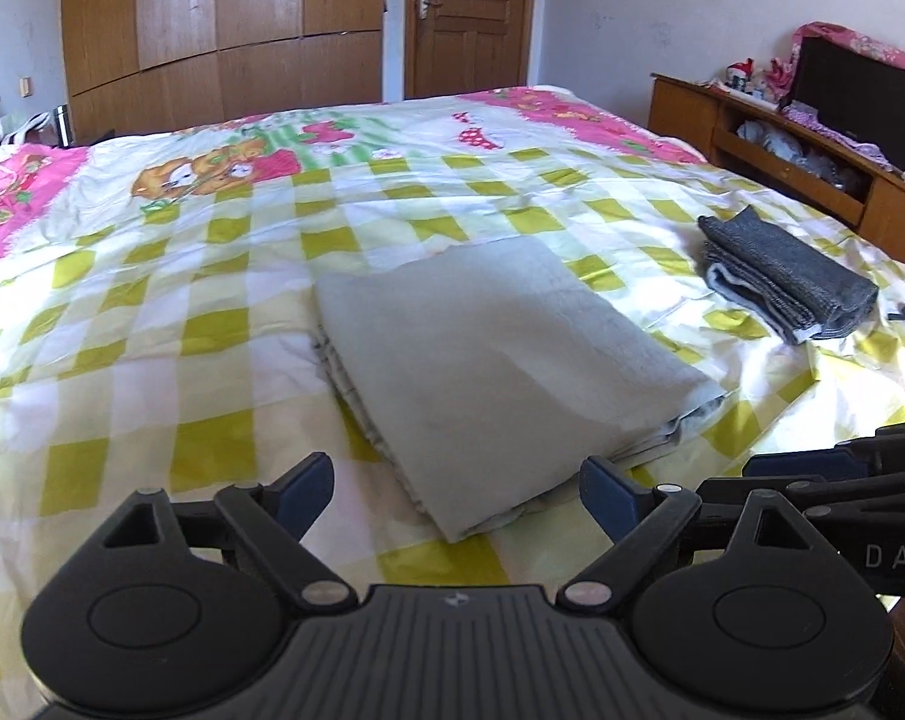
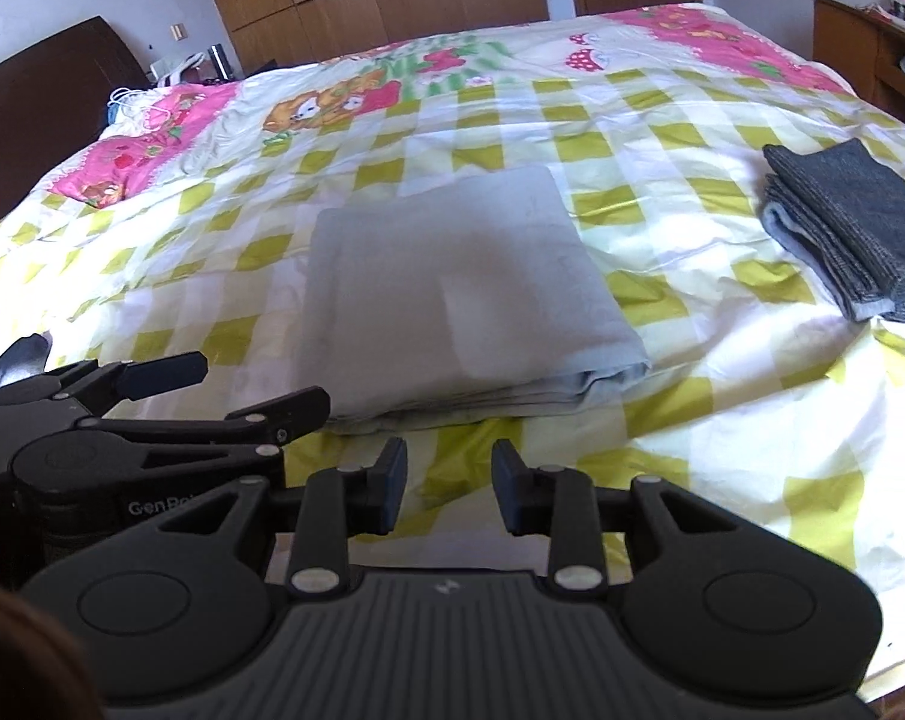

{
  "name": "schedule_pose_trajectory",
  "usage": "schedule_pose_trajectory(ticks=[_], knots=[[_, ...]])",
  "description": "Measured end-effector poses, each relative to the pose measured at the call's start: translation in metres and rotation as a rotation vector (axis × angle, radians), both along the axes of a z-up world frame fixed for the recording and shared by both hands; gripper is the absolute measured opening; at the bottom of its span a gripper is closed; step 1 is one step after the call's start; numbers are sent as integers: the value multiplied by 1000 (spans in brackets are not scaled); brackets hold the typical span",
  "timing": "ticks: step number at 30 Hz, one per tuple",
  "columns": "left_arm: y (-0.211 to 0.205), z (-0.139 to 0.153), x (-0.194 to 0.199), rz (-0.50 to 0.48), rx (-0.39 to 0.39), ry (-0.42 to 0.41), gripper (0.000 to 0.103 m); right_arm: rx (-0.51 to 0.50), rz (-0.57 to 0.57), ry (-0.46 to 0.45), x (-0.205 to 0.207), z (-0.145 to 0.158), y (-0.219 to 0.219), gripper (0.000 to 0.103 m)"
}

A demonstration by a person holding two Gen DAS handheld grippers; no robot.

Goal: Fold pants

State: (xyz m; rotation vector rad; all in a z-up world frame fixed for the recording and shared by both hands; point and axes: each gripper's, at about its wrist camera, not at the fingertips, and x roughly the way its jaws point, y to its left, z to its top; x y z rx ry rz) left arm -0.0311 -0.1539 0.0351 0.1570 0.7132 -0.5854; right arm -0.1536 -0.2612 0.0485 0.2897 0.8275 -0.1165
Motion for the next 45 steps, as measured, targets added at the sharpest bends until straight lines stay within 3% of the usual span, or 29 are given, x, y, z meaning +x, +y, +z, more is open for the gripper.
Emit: schedule_pose_trajectory(ticks=[9, 21, 28, 45], knots=[[3, 3, 4, 35, 10, 7, 103, -61, -84, 29, 5, 19, 11, 32], [-14, -20, -13, 109, 232, 5, 103, 19, -51, 45, 0, -24, 3, 32], [-12, -27, -10, 121, 213, 83, 103, 38, -85, 50, -2, -36, -5, 32], [-3, -30, -10, 134, 197, 117, 103, -27, -73, 68, 4, -39, 3, 32]])
